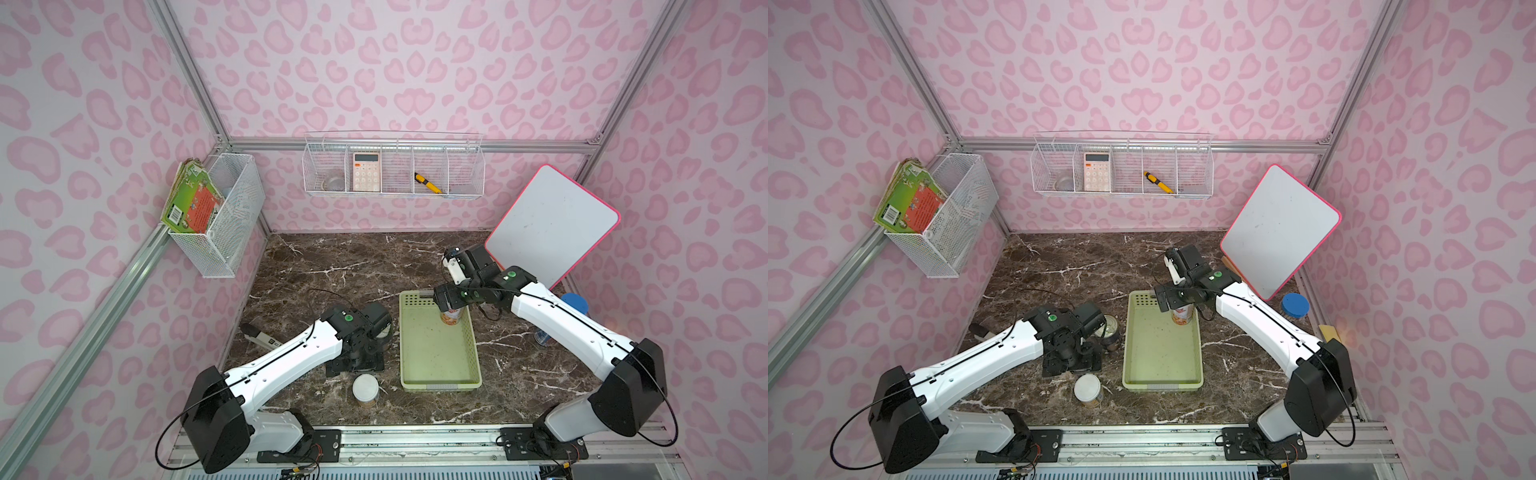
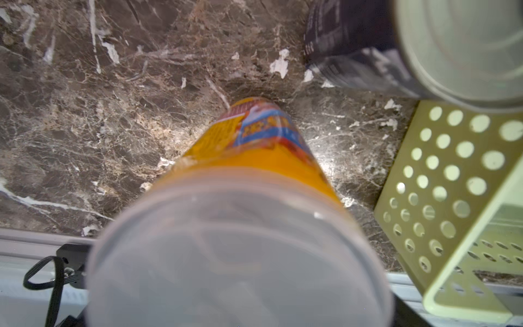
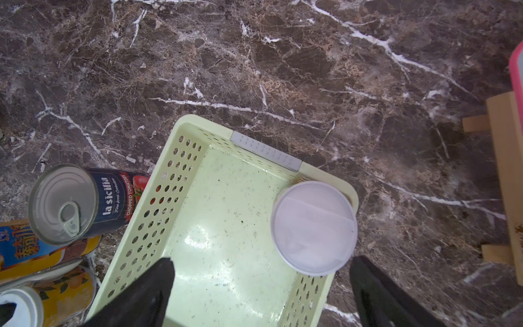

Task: Put the canned food in the basket
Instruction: Pick up the canned food from the center of the board.

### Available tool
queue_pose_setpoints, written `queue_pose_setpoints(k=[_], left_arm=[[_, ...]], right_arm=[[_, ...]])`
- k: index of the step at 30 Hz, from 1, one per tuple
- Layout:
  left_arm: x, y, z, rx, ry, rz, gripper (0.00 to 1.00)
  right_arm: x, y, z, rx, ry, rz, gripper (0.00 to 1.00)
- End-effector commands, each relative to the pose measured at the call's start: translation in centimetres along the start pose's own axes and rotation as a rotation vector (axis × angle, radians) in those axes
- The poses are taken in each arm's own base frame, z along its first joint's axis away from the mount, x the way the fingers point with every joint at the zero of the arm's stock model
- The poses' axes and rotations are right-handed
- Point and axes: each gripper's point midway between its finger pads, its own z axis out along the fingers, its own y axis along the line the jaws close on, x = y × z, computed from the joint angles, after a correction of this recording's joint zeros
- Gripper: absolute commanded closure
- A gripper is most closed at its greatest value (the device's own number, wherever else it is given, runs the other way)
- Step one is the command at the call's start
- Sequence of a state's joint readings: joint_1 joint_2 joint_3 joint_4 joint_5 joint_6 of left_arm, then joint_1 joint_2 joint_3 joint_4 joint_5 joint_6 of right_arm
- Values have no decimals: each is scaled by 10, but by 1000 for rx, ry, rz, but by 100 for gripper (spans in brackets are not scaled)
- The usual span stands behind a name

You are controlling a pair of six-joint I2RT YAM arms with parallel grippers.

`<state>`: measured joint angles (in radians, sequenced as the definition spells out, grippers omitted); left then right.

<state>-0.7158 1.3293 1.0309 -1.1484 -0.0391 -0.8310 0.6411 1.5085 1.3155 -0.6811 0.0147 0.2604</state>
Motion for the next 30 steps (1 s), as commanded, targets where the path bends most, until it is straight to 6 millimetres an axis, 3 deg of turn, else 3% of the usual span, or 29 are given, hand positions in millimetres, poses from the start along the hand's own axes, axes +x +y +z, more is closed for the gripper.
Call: queue_pose_setpoints(k=[1,5,8,11,14,18,21,25,27,30], left_arm=[[-7,3,2,4,-5,27,3],[-16,-2,7,19,-5,40,6],[-18,-7,14,7,19,53,17],[-19,-5,21,-24,39,69,37],[-20,-2,18,-36,33,82,70],[-17,17,-17,-82,-7,86,92],[-18,34,-59,-111,-65,96,99],[-22,50,-126,-113,-168,119,100],[-26,40,-149,-31,-227,169,100],[-40,-2,-167,140,-247,203,100]], right_arm=[[-3,1,2,-1,-14,-11,1],[-1,1,5,-6,-10,-15,1],[1,1,7,-9,-7,-16,1],[1,2,8,-14,-12,-16,1],[2,2,7,-12,-7,-18,1],[2,1,3,-9,-16,-16,1],[3,0,2,-4,-22,-16,1],[5,-3,0,6,-23,-15,1],[7,-7,-1,11,-25,-10,2],[6,-21,-8,44,-40,30,2]])
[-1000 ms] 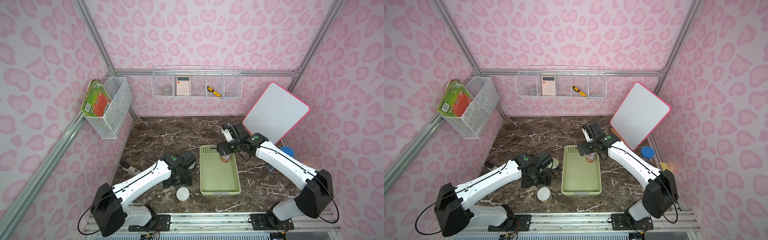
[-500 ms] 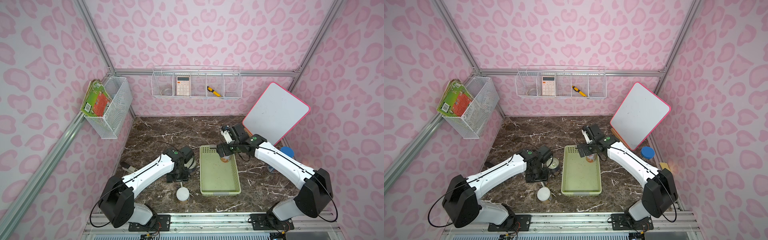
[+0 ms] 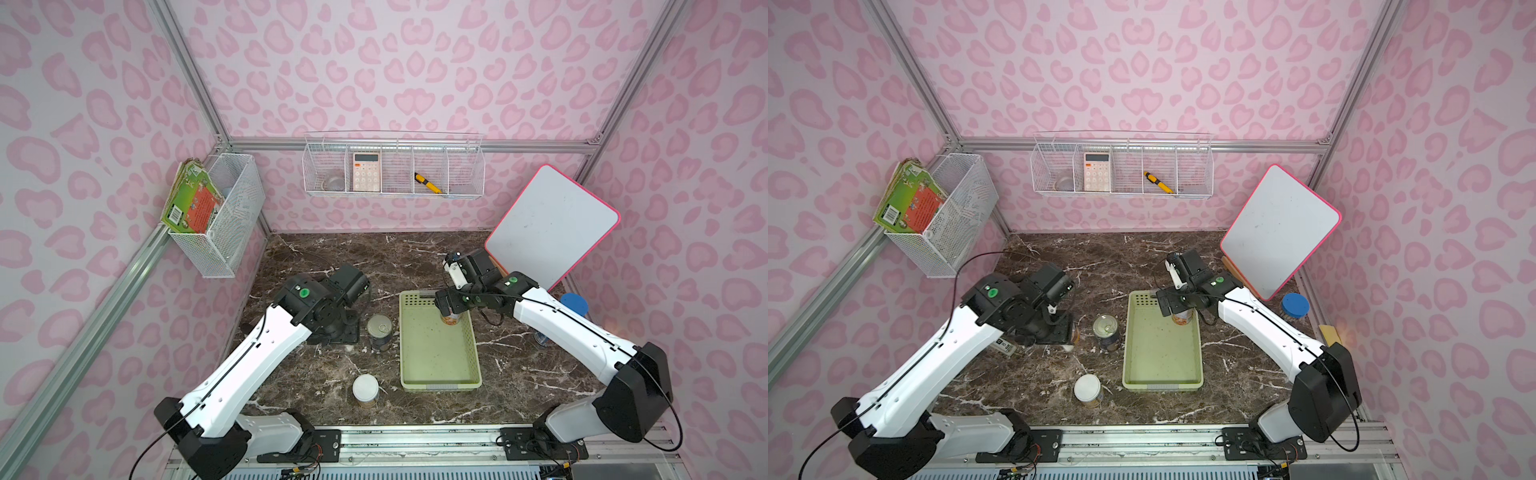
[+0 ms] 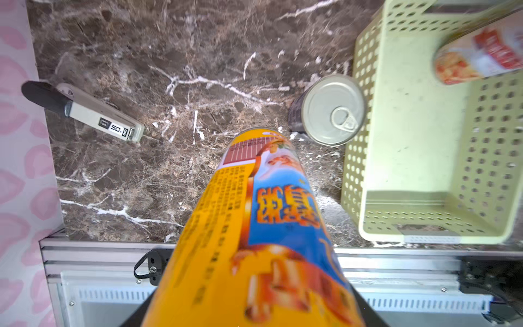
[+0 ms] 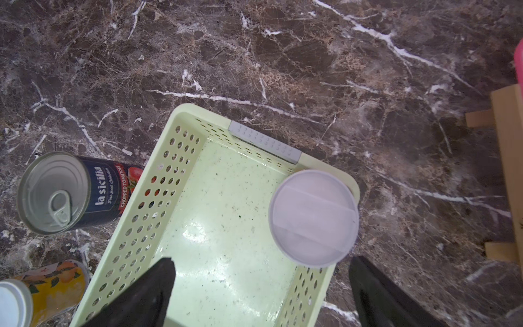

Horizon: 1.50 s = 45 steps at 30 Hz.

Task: Put the canned food in the basket
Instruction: Pick up the canned food from the center of the board, then place the canned food in the basket.

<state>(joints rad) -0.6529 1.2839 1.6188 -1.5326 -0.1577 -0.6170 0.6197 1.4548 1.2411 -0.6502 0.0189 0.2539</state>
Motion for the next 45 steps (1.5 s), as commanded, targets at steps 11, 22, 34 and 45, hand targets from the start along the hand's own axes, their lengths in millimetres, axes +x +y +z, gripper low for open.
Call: queue_pose_setpoints(k=[11,22,34,45], left_arm=[[-89,-140,46,218,35,227,100],[-102,-172,149,136,201,286,100],[-100,-163,205,30,259,309,91],[-117,-164,171,60,154,286,51]], right_arm=[[-2,-47,-28,64,-106,129,1],[9,-55,-27,54,-119,146,1],[17,-50,-16,15,-101,138,1],[20,-41,-20,-36,-103,140,1]])
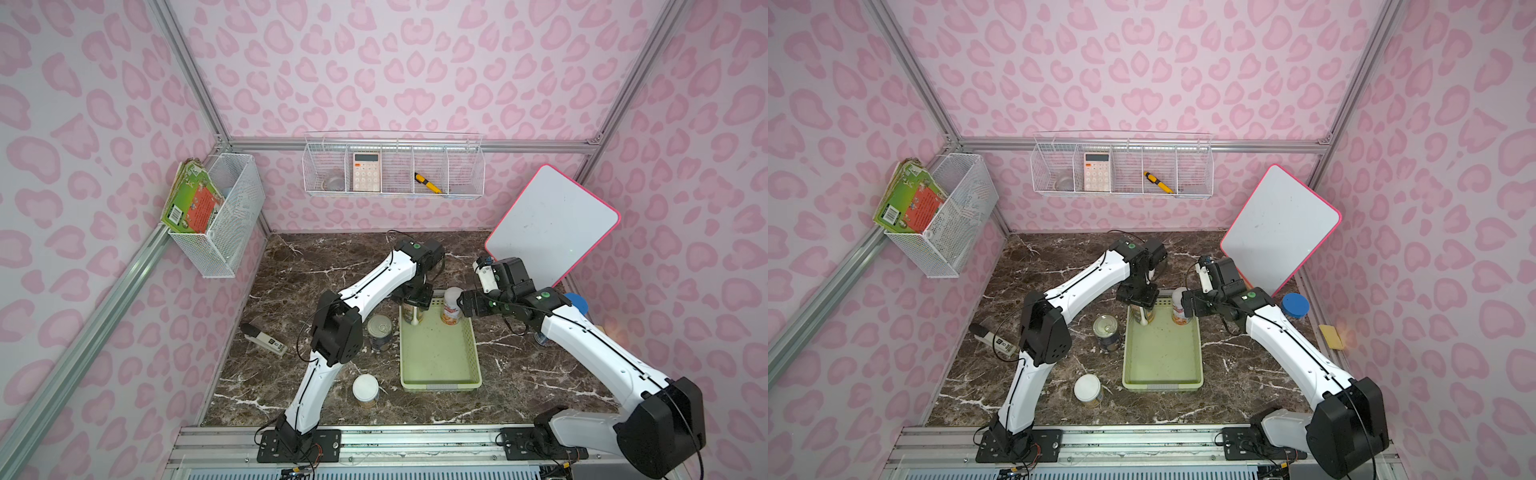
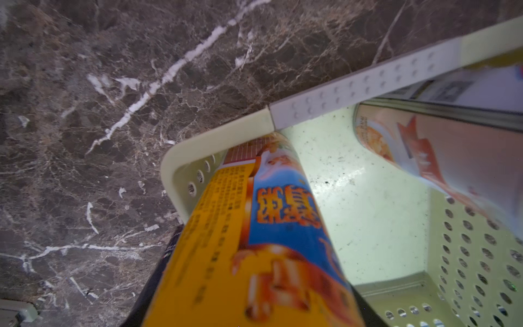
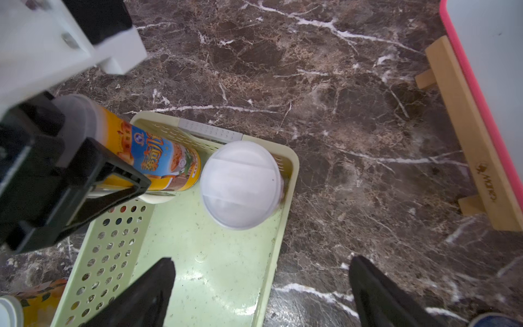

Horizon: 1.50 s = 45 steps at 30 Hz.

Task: Put the canned food in the basket
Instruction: Place the canned food in the basket, then pick up the canned food from the center of the board.

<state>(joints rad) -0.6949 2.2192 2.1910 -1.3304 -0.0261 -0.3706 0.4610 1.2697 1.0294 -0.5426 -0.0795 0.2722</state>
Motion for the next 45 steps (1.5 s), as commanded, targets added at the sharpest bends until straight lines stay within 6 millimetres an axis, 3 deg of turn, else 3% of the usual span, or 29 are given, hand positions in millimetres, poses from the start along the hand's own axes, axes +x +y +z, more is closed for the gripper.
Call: queue_pose_setpoints(k=[1,4,11,15,16,17,18,19,20,23,28,30,32,34,36,38,40,43,45], left_arm=[[-3,1,-23,17,-55,-15,49],[2,-2,-27,42,-44,-10,49],[11,4,5,-7,25,-1,52],[8,8,20,-41,24,-1,45],[7,6,21,-38,12,0,41],[5,6,21,-44,-1,-2,29],[3,7,18,-54,-17,-5,25],[0,8,13,-55,-36,-8,4],[-2,7,10,-51,-49,-9,1],[-3,2,-12,-27,-97,-11,1],[8,3,-78,25,-193,-48,0],[25,12,-103,19,-197,-71,1],[55,27,-125,5,-190,-82,0],[103,44,-138,3,-142,-82,1],[156,63,-137,-12,-64,-105,1],[204,71,-129,-6,13,-172,1],[240,61,-105,57,62,-236,1],[263,50,-67,127,74,-333,1],[261,51,-53,136,36,-371,1]], right_arm=[[-3,4,-4,-26,-22,2,1],[-2,6,-7,-36,-32,0,1],[5,6,-11,-44,-42,13,1],[7,7,-16,-55,-57,16,1],[7,8,-18,-61,-61,17,1],[8,9,-19,-65,-64,19,1],[7,10,-21,-71,-70,21,1],[7,11,-22,-80,-74,20,1],[7,13,-23,-88,-77,20,1],[8,13,-26,-90,-85,22,1],[9,11,-28,-83,-94,26,1],[9,11,-28,-86,-92,26,1],[11,11,-28,-86,-90,25,1],[13,10,-28,-83,-85,27,1],[15,9,-28,-85,-85,27,1],[16,9,-27,-87,-81,31,1],[13,11,-26,-97,-87,36,1],[6,19,-23,-136,-94,38,1],[-2,27,-22,-167,-96,33,2]])
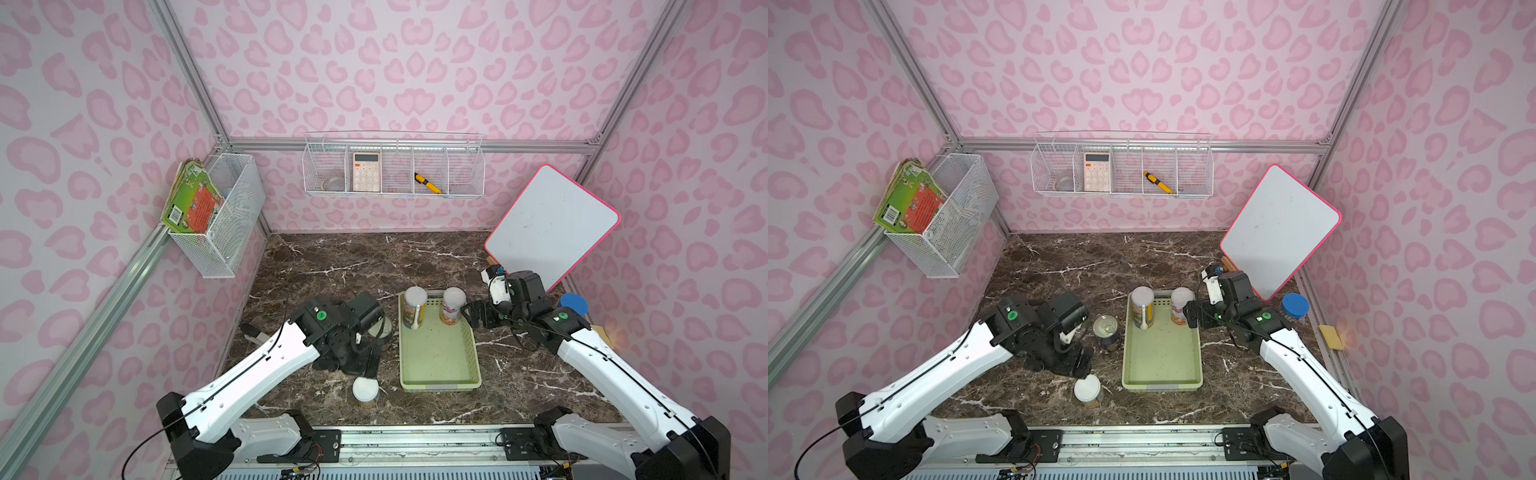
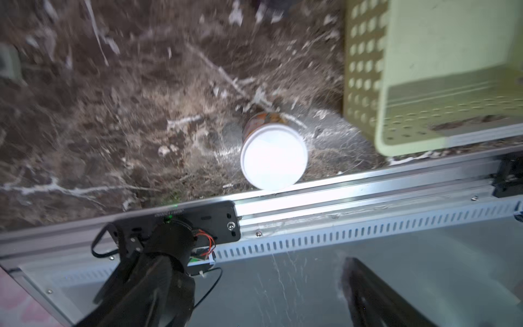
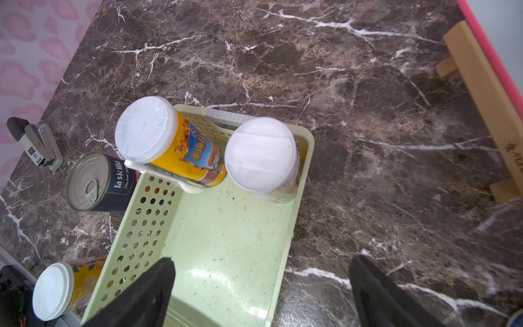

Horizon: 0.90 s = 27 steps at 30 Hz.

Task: Put the canned food in the basket
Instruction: Pick up the canned food from the center of the board.

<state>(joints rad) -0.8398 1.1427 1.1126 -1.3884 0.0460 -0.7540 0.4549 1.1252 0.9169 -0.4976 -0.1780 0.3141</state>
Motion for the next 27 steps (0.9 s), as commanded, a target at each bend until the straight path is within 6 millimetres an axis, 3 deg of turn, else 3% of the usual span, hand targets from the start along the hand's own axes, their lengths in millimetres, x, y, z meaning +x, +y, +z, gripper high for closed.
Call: queue_pose_setpoints(k=[1,4,6,11,16,20,23,27], left_arm=[[-16,-21,15,120,-82,-131,1],[-26,-34,30,158,-94,-125,1],[-22,-42,45,156,-16,-127,1],[-21,-40,84,64,73,-129,1],[-15,-22,97,-46,117,-163,4],[-12,-21,111,-49,132,-166,8],[-12,-20,121,-62,147,-164,20],[-17,-23,118,-46,126,-154,49]], right_arm=[[-19,20,3,-74,-40,-13,2],[-25,36,9,-101,-26,-47,2],[-28,41,13,-93,-13,-63,2],[-27,45,17,-102,-9,-71,2],[-21,43,16,-97,-3,-77,2],[-16,42,20,-101,15,-77,2],[-17,43,21,-103,15,-76,2],[-21,45,18,-100,14,-85,2]])
